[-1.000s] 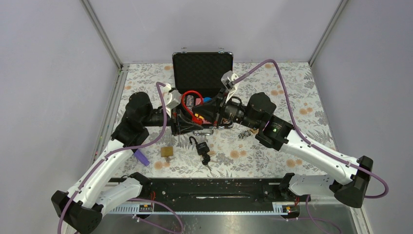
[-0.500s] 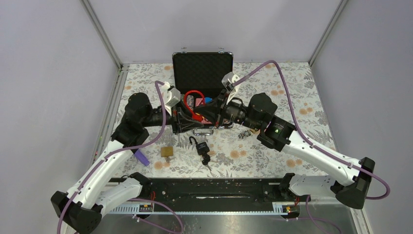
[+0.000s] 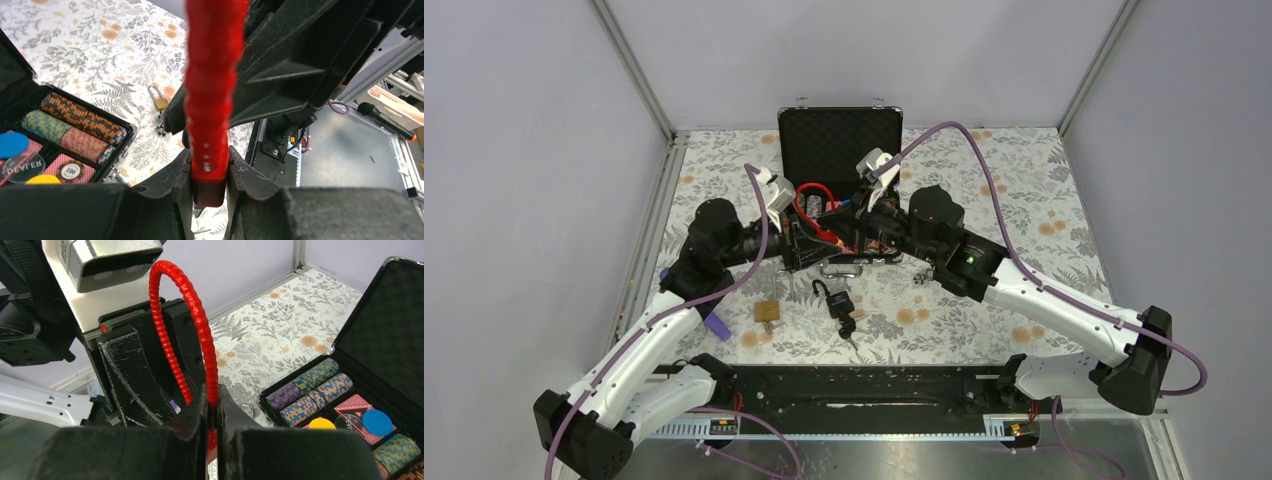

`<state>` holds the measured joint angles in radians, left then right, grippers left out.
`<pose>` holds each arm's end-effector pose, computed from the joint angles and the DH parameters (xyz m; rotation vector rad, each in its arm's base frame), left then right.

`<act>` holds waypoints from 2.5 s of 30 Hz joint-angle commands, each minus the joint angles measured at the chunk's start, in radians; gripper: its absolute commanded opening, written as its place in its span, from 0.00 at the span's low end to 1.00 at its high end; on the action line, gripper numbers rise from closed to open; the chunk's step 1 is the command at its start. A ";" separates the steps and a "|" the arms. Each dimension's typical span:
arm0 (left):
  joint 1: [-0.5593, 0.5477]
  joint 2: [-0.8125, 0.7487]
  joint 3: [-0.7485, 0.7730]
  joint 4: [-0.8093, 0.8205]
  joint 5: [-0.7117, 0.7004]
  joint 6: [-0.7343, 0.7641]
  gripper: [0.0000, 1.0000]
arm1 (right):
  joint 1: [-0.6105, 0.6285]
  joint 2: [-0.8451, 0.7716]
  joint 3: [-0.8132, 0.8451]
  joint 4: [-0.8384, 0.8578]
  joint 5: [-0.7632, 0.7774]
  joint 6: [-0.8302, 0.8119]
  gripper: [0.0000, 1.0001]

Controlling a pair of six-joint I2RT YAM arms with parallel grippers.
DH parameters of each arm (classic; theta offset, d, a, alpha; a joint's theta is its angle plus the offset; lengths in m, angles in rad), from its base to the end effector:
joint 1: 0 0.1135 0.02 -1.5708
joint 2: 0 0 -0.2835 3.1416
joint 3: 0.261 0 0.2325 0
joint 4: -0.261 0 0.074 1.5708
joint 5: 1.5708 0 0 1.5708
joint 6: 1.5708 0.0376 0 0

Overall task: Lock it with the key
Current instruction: Lock the lock.

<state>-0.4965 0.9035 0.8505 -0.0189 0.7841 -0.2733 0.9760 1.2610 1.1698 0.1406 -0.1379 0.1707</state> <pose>0.1389 -0.1055 0.3770 0.8155 1.5706 -1.2100 0.1492 0.2297 0.4283 -0.7369 1.4326 1.0090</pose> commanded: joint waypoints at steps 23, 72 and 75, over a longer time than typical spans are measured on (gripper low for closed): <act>0.061 0.025 0.051 0.184 -0.089 -0.353 0.26 | 0.038 0.058 0.253 -0.485 0.023 0.176 0.00; 0.078 0.116 -0.060 0.224 0.134 -0.377 0.50 | -0.120 0.174 0.332 -0.481 -0.137 0.420 0.00; 0.078 0.119 -0.064 0.217 0.165 -0.371 0.50 | -0.128 0.174 0.332 -0.474 -0.141 0.426 0.00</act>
<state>-0.4236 1.0187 0.7910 0.1669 0.8898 -0.6735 0.8631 1.4357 1.4555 -0.3759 -0.2379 0.5705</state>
